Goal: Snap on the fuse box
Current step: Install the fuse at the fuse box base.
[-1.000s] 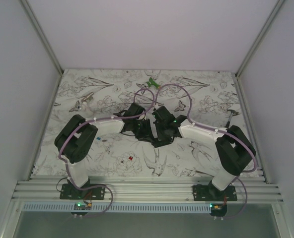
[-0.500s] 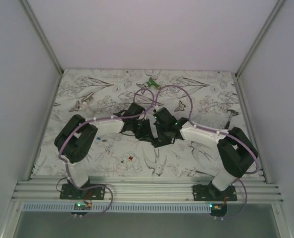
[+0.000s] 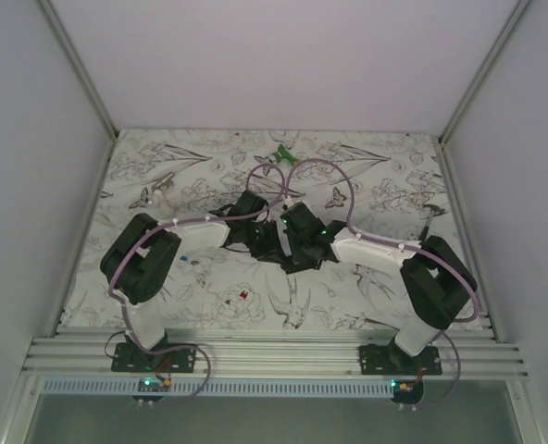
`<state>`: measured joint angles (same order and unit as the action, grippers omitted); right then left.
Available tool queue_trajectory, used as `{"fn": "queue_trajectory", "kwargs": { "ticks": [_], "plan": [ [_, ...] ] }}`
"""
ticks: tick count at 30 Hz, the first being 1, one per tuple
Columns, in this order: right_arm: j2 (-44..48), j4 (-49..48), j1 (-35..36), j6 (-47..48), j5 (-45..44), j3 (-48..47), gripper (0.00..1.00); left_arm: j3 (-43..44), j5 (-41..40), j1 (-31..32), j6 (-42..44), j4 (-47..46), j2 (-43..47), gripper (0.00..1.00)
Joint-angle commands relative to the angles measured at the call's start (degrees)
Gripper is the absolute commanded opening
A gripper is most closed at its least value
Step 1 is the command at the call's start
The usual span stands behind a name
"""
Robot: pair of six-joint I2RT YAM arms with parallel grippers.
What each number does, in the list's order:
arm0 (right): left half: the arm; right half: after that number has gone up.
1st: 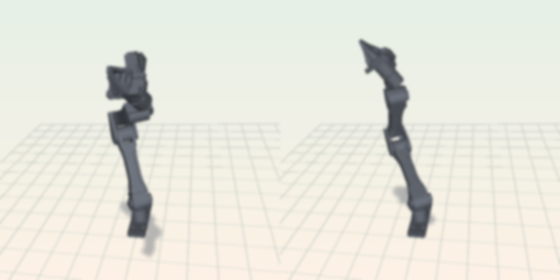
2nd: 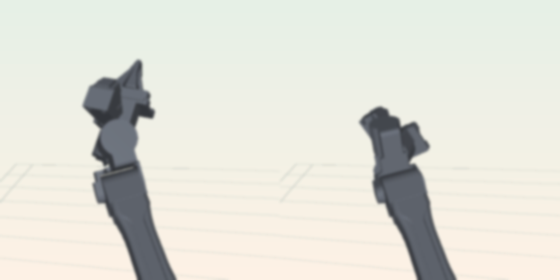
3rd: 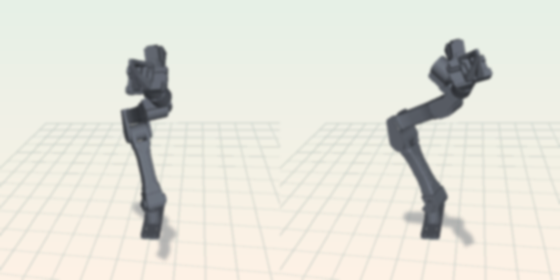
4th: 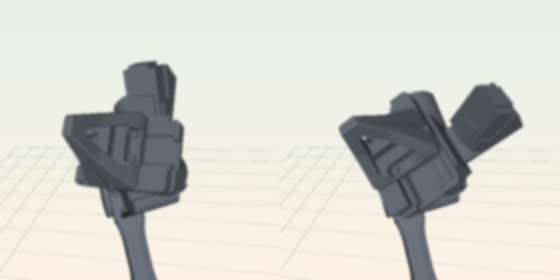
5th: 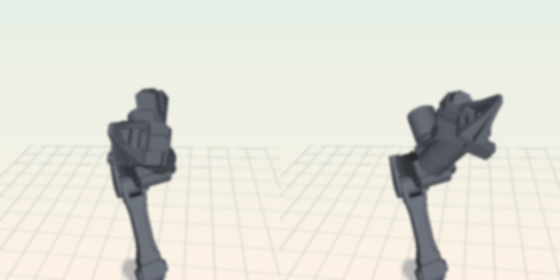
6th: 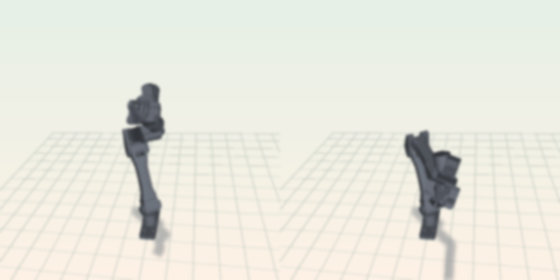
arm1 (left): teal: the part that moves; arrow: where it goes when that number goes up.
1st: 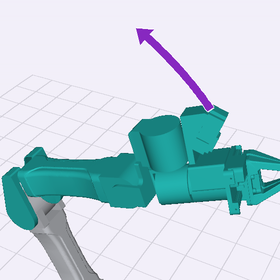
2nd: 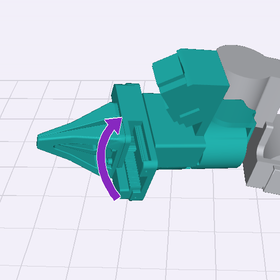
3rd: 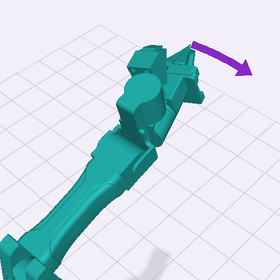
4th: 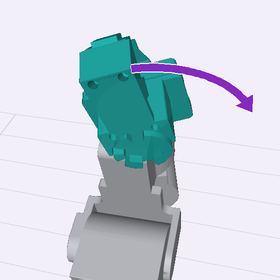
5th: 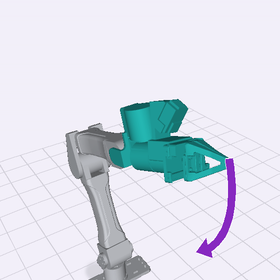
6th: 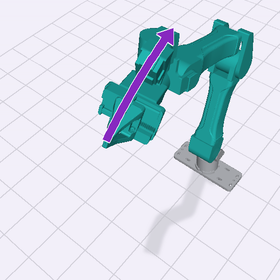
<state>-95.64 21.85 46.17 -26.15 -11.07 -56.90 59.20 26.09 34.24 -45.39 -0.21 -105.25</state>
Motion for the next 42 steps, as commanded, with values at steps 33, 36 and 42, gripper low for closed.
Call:
{"fn": "queue_trajectory", "kwargs": {
  "ticks": [33,36,42],
  "plan": [
    [-4.78,9.43,2.32,4.36,2.73,-15.06,0.31,-3.95,-7.34,-2.16,1.35,5.93,6.18,0.32],
    [-5.71,9.3,1.59,4.42,3.55,-15.52,0.28,-4.22,-7.58,-2.29,1.31,5.77,7.17,0.37],
    [-7.11,8.01,0.49,5.47,7.2,-16.76,0.23,-6.25,-7.47,-3.56,0.04,3.97,9.57,0.47]
  ]
}}
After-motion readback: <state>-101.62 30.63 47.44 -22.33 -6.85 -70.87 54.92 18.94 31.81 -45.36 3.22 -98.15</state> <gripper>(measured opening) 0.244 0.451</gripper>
